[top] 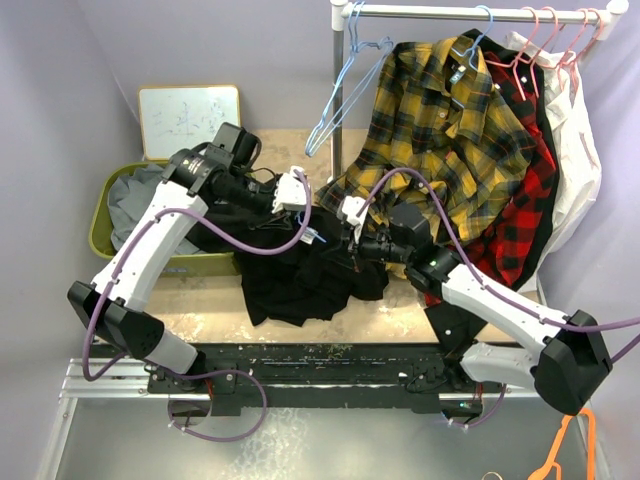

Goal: Place the shirt on the hanger

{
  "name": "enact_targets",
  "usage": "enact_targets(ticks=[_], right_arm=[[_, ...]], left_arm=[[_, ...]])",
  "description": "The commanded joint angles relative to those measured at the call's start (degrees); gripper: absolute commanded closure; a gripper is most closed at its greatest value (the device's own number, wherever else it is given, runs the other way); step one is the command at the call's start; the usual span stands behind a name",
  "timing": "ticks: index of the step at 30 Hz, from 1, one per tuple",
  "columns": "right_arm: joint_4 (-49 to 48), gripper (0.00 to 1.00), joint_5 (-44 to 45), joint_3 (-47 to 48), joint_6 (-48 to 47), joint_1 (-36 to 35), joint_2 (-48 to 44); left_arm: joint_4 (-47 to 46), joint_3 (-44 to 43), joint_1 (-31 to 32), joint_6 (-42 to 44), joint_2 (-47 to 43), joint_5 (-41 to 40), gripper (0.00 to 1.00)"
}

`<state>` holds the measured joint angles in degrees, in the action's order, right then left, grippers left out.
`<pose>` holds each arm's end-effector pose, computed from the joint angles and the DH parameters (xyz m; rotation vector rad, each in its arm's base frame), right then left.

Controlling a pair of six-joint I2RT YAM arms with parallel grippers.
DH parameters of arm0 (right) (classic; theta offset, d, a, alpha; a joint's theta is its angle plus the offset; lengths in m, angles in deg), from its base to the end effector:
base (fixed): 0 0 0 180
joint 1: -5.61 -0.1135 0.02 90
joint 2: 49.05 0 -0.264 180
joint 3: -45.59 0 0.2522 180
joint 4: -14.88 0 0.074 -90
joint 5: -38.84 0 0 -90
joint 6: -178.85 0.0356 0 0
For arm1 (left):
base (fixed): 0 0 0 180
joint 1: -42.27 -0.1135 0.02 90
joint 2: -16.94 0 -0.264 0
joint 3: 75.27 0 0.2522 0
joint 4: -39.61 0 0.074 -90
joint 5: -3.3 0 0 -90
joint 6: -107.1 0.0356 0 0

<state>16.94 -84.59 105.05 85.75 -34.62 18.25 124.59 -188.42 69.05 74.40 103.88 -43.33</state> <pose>0.1936 0.1894 0.3048 -1.0640 1.4735 0.9733 0.2425 -0.1498 0.4031 1.7564 1.5604 -0.7240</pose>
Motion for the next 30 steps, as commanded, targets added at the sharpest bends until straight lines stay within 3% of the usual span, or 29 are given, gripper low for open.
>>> enact_targets(ticks=[1,2,3,5,10,11,13,14,16,21,23,24,25,26,30], right_arm=[[-4.51,1.0,4.76,-3.88,4.91,-0.89,-4.91],[-5.36,1.0,5.93,-5.29,6.5,-0.87,-6.16],[-6.0,1.0,6.87,-6.58,7.75,-0.91,-7.51],[-6.53,1.0,9.01,-8.74,9.76,-0.96,-10.27],[-3.71,1.0,11.74,-10.55,11.68,-0.86,-16.1],[-2.97,1.0,12.0,-10.56,11.66,-0.92,-16.81],[-1.56,1.0,12.73,-10.31,11.78,-0.87,-17.88],[-1.05,1.0,13.07,-10.28,11.86,-0.97,-18.38],[-0.97,1.0,13.21,-10.29,11.99,-0.93,-19.06],[-1.52,1.0,12.81,-9.48,11.21,-0.92,-18.81],[-0.91,1.0,12.69,-8.75,10.19,-0.92,-17.34],[-0.3,1.0,12.57,-8.06,9.64,-0.9,-16.39],[0.35,1.0,12.32,-7.49,8.78,-0.9,-15.21],[0.9,1.0,11.92,-6.93,8.2,-0.88,-14.19],[-0.99,1.0,12.88,-6.55,8.71,-0.94,-12.5]], left_arm=[[-6.24,3.74,-1.33,-4.09,-1.59,-11.57,0.63],[-5.86,4.11,-2.07,-4.04,-1.85,-11.75,0.44],[-5.31,4.39,-2.73,-4.03,-2.0,-11.41,0.38],[-4.63,4.91,-3.83,-4.05,-2.25,-11.0,0.36],[-3.99,6.29,-4.91,-3.85,-2.63,-11.83,0.48],[-3.98,6.39,-5.02,-3.78,-2.64,-12.03,0.55],[-3.57,6.46,-5.28,-3.75,-2.5,-12.5,0.87],[-3.14,6.43,-5.52,-3.52,-2.44,-12.37,0.94],[-2.16,6.32,-5.64,-3.29,-2.64,-11.19,1.0],[0.95,5.54,-5.69,-3.09,-2.86,-9.33,1.0],[1.5,3.98,-5.76,-4.32,-2.92,-7.65,0.7],[2.18,2.86,-5.77,-4.49,-2.89,-6.35,0.44],[3.47,1.73,-5.76,-4.22,-2.87,-4.73,0.07],[4.86,0.82,-5.75,-3.63,-2.72,-3.04,0.0],[10.67,1.22,-5.6,1.13,-1.77,-2.47,0.01]])
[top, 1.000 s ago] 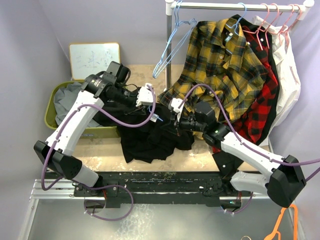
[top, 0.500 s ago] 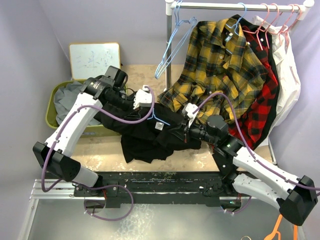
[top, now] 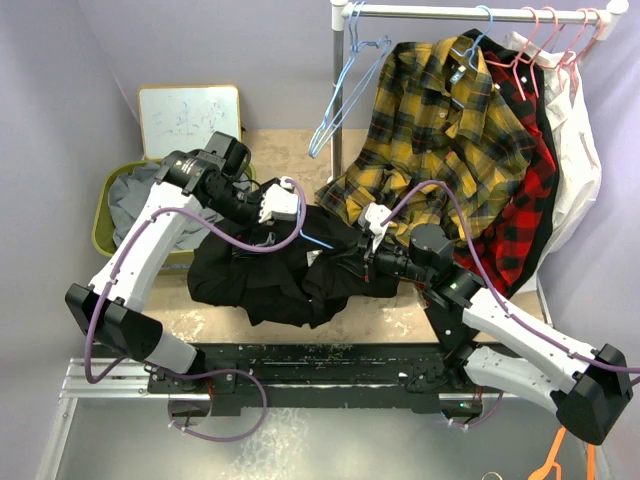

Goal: Place the shirt on the hanger

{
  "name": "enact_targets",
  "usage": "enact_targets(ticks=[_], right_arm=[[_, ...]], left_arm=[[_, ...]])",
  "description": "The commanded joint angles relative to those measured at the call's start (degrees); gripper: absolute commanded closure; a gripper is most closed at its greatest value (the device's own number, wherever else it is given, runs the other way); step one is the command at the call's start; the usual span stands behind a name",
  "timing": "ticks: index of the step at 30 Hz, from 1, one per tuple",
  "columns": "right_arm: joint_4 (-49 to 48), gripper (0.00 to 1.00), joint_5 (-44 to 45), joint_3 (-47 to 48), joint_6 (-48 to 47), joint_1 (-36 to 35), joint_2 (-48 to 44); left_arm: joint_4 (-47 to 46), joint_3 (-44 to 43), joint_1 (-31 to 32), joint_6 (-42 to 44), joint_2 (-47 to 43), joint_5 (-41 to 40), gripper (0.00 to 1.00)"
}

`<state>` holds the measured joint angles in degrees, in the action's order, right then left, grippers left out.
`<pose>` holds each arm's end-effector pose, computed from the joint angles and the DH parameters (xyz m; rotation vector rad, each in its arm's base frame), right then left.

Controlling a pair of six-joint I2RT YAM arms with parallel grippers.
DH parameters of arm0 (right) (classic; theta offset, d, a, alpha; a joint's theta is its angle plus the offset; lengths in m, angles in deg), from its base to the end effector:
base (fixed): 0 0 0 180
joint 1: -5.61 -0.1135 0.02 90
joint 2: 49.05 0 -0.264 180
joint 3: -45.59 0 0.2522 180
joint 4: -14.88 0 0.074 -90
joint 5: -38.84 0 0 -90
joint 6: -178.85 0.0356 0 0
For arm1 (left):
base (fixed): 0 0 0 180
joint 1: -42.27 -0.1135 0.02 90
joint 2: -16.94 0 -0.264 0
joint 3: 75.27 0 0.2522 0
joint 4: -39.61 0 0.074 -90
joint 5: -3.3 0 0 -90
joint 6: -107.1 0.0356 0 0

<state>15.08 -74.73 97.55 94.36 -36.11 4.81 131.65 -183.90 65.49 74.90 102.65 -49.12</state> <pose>0.1569 0.1590 0.3144 -0.8325 1.4729 0.9576 0.2386 -0.1260 0.3795 1.7602 1.8166 -0.6819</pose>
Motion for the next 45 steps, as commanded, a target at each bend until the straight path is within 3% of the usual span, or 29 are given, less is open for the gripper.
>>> enact_targets(ticks=[1,7,16,21,29,33,35,40,45], right_arm=[[-0.15,1.0,3.58,0.7,0.45,0.58,0.83],[-2.38,1.0,7.91,-0.3,1.34,0.5,1.04],[-4.72,1.0,10.16,0.62,0.44,0.58,4.26],[-5.2,1.0,12.67,0.98,0.27,0.5,6.12],[-8.77,1.0,15.78,-0.62,1.5,0.56,6.12],[-8.57,1.0,12.76,-1.7,0.52,0.57,5.04],[-7.71,1.0,10.11,-1.96,-0.43,0.5,4.45],[-3.84,1.0,3.49,-1.44,-4.75,0.54,2.99],[-0.46,1.0,3.27,-0.8,-4.19,0.51,0.11]], left_arm=[[4.95,-2.94,-2.0,2.04,-0.09,2.05,0.01],[10.36,-2.2,-1.81,3.63,2.99,-7.63,0.01],[10.25,6.58,7.03,13.57,-2.23,-22.46,0.01],[10.1,6.28,7.58,15.57,-2.63,-29.19,0.01],[-4.29,6.23,7.49,1.63,-4.65,-45.63,0.0],[-16.91,2.67,5.43,-10.67,-6.56,-40.33,0.01],[-18.3,-1.54,3.82,-15.28,-6.5,-33.2,0.01],[-8.59,-16.51,-4.31,-14.2,-1.23,-1.59,0.0],[-1.57,-22.82,-4.41,-11.02,3.62,11.35,0.03]])
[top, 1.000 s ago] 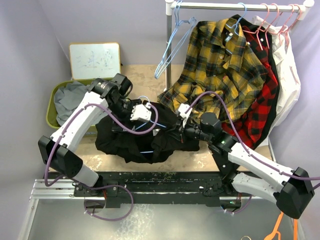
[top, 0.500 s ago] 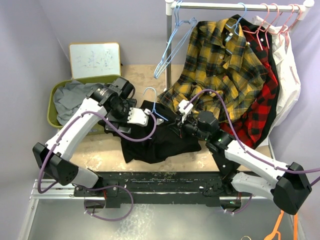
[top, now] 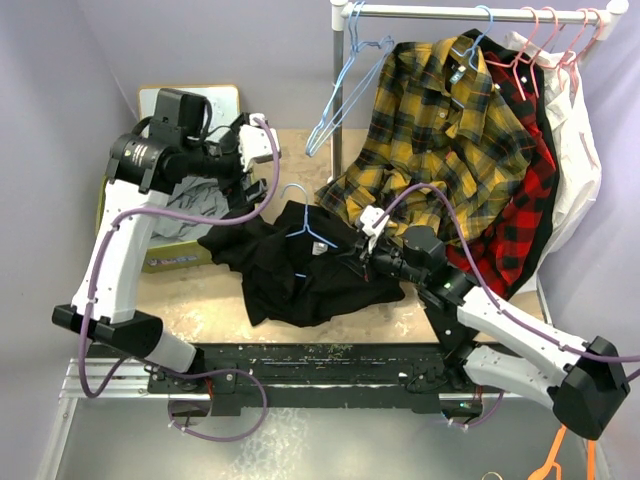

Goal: Place the shirt on the hanger

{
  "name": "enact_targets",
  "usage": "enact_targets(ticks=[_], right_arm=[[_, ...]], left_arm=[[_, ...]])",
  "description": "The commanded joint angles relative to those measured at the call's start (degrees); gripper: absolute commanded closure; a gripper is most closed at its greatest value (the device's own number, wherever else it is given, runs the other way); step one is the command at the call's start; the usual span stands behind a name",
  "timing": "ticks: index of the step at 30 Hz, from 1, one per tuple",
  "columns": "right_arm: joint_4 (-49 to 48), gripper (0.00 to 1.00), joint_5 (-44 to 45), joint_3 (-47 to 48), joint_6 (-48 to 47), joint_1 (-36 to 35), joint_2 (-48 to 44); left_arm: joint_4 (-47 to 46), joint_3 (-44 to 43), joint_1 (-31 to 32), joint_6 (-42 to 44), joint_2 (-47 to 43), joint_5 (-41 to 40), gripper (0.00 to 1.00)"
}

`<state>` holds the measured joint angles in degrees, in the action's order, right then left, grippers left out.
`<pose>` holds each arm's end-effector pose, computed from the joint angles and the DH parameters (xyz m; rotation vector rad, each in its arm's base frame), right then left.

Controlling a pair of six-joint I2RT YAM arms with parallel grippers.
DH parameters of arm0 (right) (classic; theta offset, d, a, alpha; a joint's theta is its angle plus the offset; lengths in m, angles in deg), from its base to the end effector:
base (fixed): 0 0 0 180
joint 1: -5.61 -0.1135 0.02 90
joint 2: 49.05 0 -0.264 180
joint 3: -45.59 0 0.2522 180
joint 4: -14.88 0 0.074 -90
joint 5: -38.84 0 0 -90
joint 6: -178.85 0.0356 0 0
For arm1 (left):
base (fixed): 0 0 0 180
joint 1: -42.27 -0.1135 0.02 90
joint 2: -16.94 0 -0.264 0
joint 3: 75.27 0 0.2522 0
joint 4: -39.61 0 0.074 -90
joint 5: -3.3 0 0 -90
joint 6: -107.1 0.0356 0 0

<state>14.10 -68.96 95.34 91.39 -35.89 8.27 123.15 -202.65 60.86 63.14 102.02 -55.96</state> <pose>0.1685 0.1636 0.2897 -0.8073 1.5577 0.8308 0.2430 -0.1009 0.4773 1.3933 1.6952 -0.3473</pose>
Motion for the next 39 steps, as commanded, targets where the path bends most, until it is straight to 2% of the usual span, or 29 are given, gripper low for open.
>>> enact_targets(ticks=[1,6,8,13,16,26,29,30,31,35,36,39], right_arm=[[1.45,1.0,-2.83,1.48,-1.05,0.32,-4.45],[6.59,1.0,-4.05,2.64,-0.51,0.25,-11.16],[9.72,1.0,-4.74,4.28,-1.41,0.28,-11.83],[15.23,1.0,-5.18,7.51,-3.63,0.33,-11.05],[14.92,1.0,-4.78,8.18,-4.11,0.28,-10.47],[12.05,1.0,-6.61,10.12,-4.17,0.24,-6.9],[11.75,1.0,-7.02,10.43,-4.51,0.23,-6.29],[11.61,1.0,-6.87,10.42,-4.54,0.3,-6.16],[11.56,1.0,-6.78,10.42,-4.67,0.3,-6.02],[10.86,1.0,-7.28,10.5,-5.11,0.27,-4.87],[10.51,1.0,-7.75,10.68,-5.17,0.3,-4.34],[9.59,1.0,-9.57,11.71,-5.18,0.25,-1.97]], left_arm=[[8.15,-5.35,0.27,0.78,4.72,19.75,0.03],[11.59,-7.77,0.22,3.56,3.48,28.75,0.03],[12.33,-7.8,0.24,5.34,3.11,29.78,0.07],[18.46,-10.55,0.25,12.76,5.27,32.32,0.25],[18.82,-11.18,0.58,13.44,5.8,34.13,0.37],[18.2,-12.68,4.53,11.7,12.21,24.85,0.39],[17.26,-12.67,5.65,11.01,13.25,22.07,0.43],[17.35,-12.84,5.94,11.19,13.46,21.66,0.47],[17.59,-13.09,6.26,11.5,13.59,21.59,0.56],[18.26,-13.57,7.73,12.9,13.4,21.63,0.96],[18.21,-13.48,8.17,13.12,13.17,21.61,1.0],[18.22,-13.3,9.56,13.81,12.63,21.47,1.0]])
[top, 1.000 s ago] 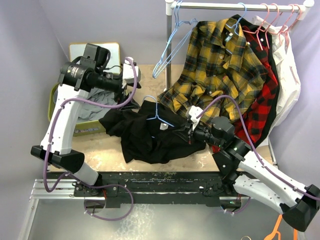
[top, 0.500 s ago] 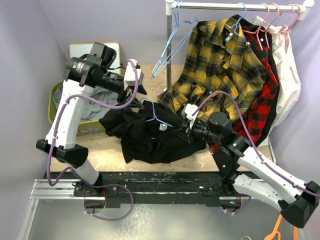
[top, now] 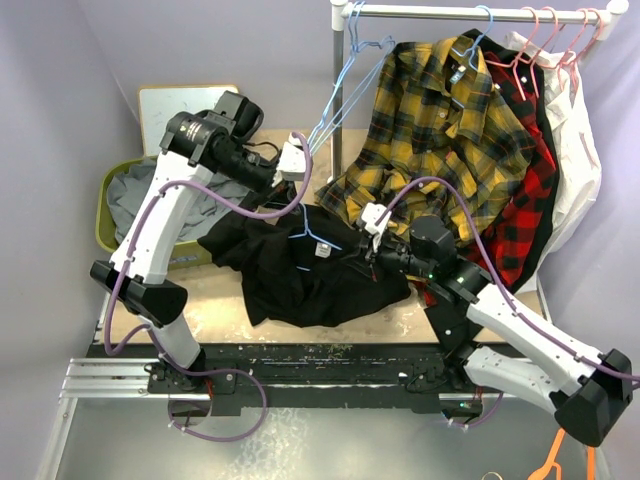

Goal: Place the shirt on the hanger

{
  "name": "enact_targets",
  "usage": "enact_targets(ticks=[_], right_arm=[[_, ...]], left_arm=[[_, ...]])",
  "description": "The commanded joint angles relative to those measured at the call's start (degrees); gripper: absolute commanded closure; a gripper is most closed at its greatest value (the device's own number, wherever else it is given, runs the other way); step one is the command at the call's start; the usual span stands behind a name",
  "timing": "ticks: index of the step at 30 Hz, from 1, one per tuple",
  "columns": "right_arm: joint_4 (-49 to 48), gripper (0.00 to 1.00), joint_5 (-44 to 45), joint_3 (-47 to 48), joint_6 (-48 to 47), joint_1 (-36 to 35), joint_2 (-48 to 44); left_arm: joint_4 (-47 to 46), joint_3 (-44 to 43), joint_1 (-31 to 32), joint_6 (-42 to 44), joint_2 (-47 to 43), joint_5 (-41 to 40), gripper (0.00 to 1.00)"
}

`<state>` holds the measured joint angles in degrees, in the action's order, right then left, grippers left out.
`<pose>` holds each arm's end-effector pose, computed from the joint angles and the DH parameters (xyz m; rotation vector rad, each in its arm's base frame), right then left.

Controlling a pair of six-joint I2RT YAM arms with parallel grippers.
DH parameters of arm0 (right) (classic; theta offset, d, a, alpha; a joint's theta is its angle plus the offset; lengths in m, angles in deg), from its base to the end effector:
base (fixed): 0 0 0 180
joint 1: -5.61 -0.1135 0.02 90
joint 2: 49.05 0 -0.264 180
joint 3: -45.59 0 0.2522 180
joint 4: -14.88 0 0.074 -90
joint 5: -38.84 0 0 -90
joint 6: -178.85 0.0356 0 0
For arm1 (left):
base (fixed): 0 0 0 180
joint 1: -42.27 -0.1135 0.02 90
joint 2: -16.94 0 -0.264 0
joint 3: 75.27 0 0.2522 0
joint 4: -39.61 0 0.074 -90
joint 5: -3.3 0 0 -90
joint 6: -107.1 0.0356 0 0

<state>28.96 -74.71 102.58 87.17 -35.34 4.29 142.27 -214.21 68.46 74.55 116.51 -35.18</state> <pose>0.1560 0.1542 0.3220 -0.9403 1.5549 0.8524 0.2588 -0.1583 0.4479 1.7372 1.5448 -0.9256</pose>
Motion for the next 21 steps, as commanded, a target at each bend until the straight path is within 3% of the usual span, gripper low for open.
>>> enact_targets(ticks=[1,9,18,21], right_arm=[[-5.31,1.0,-4.47,5.02,-0.89,-0.31,2.93],[-4.76,0.96,-8.01,7.76,-0.96,-0.24,8.97],[-6.74,0.83,-11.02,5.52,0.93,-0.22,8.6],[-7.66,0.83,-11.25,4.53,1.45,-0.26,8.03]], left_arm=[[-1.03,-1.89,2.39,2.4,-1.99,0.44,1.0],[-3.65,-3.12,3.42,0.35,-2.13,-1.84,1.0],[-7.81,-1.89,3.41,-1.62,-3.33,-2.6,1.0],[-9.59,-1.03,3.42,-2.35,-3.77,-2.79,1.0]])
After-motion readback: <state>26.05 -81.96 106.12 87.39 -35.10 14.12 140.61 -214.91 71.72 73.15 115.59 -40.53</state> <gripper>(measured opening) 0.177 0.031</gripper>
